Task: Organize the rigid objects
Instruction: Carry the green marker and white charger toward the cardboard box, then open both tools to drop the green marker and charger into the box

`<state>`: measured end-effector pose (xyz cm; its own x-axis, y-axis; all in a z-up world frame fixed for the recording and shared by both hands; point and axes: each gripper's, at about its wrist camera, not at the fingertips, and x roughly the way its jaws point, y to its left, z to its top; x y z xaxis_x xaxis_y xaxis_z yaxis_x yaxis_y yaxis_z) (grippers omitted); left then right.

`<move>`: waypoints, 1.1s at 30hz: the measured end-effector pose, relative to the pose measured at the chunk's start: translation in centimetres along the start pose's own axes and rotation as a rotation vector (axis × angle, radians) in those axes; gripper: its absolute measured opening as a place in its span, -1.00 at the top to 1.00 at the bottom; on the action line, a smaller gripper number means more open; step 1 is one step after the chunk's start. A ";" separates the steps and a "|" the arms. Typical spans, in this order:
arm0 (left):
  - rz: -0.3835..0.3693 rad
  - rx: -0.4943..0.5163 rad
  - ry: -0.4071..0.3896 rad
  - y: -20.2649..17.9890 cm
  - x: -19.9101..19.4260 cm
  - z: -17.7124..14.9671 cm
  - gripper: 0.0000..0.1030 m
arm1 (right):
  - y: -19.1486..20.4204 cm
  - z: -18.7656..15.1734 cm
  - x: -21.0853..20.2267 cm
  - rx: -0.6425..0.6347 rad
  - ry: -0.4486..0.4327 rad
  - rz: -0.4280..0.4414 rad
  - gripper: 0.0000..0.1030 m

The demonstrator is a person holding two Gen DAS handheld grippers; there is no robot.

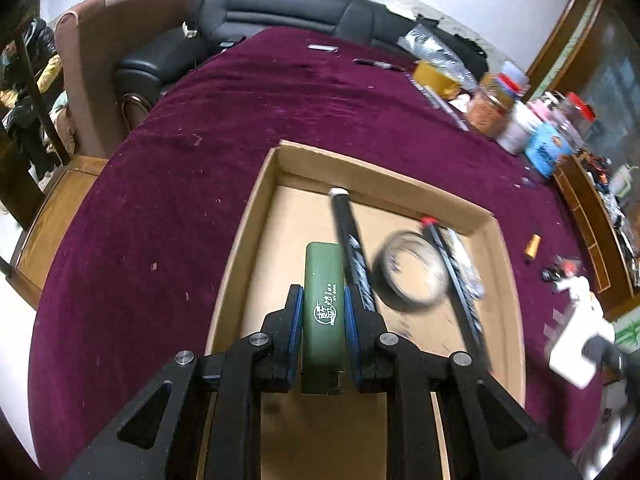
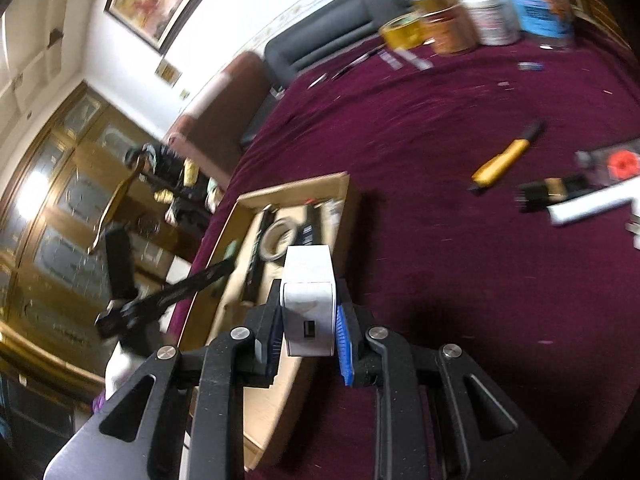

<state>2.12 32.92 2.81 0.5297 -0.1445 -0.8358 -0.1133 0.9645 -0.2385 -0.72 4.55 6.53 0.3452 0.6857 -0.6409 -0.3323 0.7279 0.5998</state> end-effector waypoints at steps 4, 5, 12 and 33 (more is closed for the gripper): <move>0.030 0.018 0.010 0.1 1.6 1.2 0.68 | 2.1 -0.1 3.6 -0.044 0.071 -0.009 0.60; 0.026 0.017 0.009 0.2 1.9 1.4 0.68 | 2.5 -0.1 4.6 -0.050 0.088 -0.013 0.60; -0.050 -0.080 -0.024 1.6 0.9 2.2 0.24 | 3.9 -0.1 9.4 -0.054 0.173 -0.033 0.60; -0.189 -0.190 -0.160 5.9 -8.1 -4.2 -0.10 | 4.0 1.3 8.5 -0.023 0.132 -0.109 0.46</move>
<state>-6.34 38.81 6.07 0.6801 -0.2662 -0.6831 -0.1471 0.8632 -0.4829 2.08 13.32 4.10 0.2621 0.5951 -0.7597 -0.3198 0.7963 0.5135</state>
